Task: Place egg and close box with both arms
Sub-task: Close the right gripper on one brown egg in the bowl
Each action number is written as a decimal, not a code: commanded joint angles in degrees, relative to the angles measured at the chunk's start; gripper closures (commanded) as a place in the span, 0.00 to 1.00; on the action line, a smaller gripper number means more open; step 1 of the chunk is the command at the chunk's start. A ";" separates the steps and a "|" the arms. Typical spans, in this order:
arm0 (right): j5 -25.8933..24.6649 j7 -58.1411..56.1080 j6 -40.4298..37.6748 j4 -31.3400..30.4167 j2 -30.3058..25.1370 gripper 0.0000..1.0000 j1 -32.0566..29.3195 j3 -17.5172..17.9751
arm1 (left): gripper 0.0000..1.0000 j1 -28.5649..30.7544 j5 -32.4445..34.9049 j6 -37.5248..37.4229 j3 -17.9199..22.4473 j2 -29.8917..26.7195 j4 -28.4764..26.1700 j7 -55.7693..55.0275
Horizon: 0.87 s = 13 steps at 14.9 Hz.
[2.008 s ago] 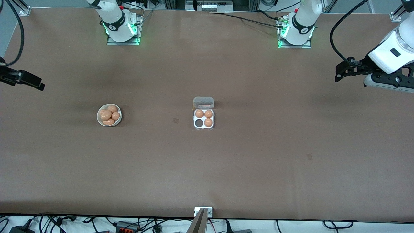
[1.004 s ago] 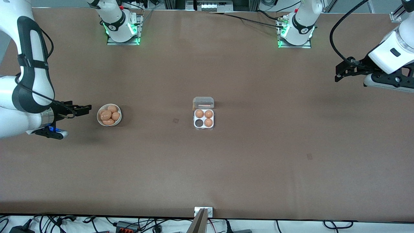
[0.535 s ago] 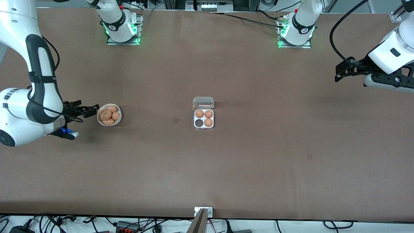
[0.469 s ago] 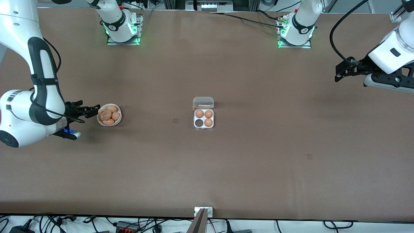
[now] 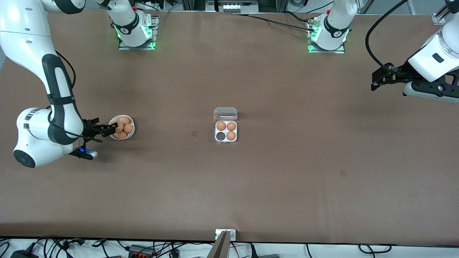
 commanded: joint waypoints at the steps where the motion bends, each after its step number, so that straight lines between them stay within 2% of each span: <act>1: 1.64 0.30 1.16 1.41 1.51 0.00 -0.03 0.30 | 0.00 0.41 -0.77 0.00 -0.36 -0.47 0.02 -0.08; 5: 5.51 0.65 3.09 1.41 2.21 0.00 -0.11 0.30 | 0.00 0.41 -0.77 0.01 -0.36 -0.47 0.02 0.01; 13: 5.34 0.65 4.41 1.41 3.27 0.00 -0.11 0.21 | 0.00 0.41 -0.77 -0.08 -0.36 -0.47 0.02 -0.08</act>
